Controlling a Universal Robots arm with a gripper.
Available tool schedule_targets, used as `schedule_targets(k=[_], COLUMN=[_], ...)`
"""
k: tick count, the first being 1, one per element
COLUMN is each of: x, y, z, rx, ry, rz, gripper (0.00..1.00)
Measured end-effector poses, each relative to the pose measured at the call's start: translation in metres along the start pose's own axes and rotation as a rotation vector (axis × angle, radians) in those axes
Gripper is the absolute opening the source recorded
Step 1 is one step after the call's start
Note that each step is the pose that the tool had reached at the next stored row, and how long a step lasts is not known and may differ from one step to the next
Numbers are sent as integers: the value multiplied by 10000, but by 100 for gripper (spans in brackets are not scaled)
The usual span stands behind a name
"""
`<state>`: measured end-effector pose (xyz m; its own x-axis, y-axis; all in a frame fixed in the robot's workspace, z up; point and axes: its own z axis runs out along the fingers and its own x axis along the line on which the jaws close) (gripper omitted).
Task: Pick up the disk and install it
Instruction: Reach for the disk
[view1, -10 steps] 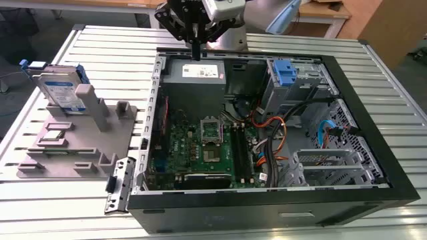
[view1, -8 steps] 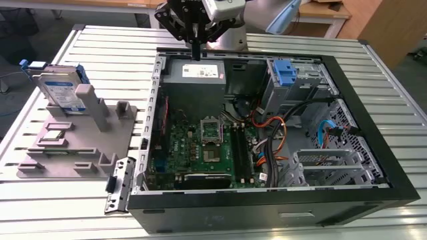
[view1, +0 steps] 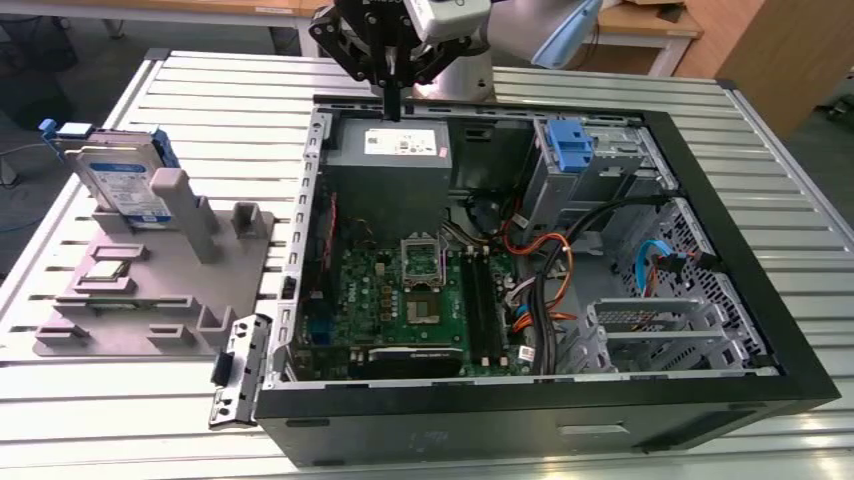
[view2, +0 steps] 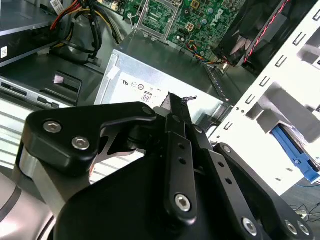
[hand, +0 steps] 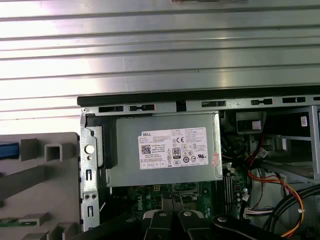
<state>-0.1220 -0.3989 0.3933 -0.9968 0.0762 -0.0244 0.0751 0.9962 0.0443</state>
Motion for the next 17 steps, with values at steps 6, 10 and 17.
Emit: schedule_targets(k=[6,10,17], x=[36,111,263], y=[-3,-9,-20], z=[3,5,5], rx=[0,-1,-4], ry=[-1,-13,-57], rz=[0,-1,-4], gripper=[10,10,10])
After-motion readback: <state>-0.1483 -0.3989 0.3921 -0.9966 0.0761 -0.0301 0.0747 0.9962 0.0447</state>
